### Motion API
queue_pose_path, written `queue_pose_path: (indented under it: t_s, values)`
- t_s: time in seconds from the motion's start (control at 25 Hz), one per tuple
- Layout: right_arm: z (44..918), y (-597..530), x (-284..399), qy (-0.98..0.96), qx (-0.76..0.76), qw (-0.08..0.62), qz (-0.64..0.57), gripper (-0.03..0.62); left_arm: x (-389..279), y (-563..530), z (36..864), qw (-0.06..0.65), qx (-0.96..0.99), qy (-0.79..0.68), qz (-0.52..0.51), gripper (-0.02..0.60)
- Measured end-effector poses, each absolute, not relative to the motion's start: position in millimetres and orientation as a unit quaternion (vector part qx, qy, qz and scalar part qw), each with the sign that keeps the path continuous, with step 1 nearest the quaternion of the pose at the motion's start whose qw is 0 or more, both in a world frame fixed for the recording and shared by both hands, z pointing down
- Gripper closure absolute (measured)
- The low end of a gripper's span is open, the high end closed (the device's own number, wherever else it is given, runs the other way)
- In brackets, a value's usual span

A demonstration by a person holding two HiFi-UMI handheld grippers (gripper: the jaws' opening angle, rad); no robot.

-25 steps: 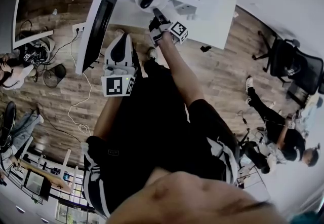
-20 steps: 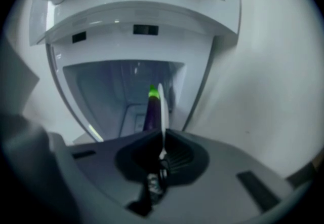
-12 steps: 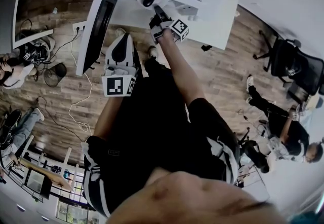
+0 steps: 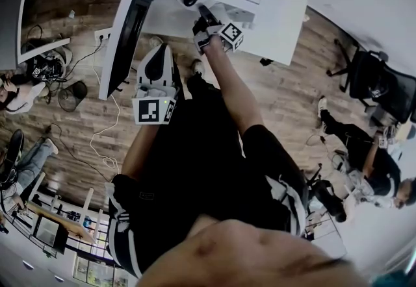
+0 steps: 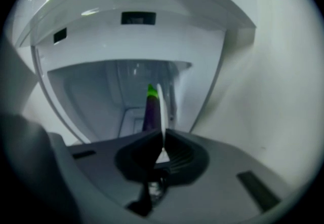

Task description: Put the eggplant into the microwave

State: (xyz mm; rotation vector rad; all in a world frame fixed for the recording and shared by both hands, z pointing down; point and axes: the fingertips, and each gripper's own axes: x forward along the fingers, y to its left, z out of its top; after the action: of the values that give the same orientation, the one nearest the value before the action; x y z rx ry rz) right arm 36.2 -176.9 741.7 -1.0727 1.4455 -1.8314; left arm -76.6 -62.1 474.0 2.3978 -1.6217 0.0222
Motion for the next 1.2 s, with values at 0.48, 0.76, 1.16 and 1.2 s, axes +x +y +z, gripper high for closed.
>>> queue_pose_path:
  t_s: [0.48,0.76,1.16,1.2]
  values:
    - [743,-187,36,0.533,-0.399,0.29,-0.688,0.554,-74,-67,479,0.134,0.822,-0.554,0.01,0.549]
    - [743,-191,37,0.529,-0.402,0.292,-0.688,0.554,-74,-69,476,0.131,0.823,-0.553,0.008,0.549]
    - [744,-195,40,0.537,-0.402,0.3,-0.679,0.554,-76,-66,481,0.138,0.822,-0.552,0.01,0.549]
    - [743,-195,40,0.536,-0.402,0.302,-0.678,0.553,-76,-67,480,0.137,0.823,-0.552,0.01,0.549]
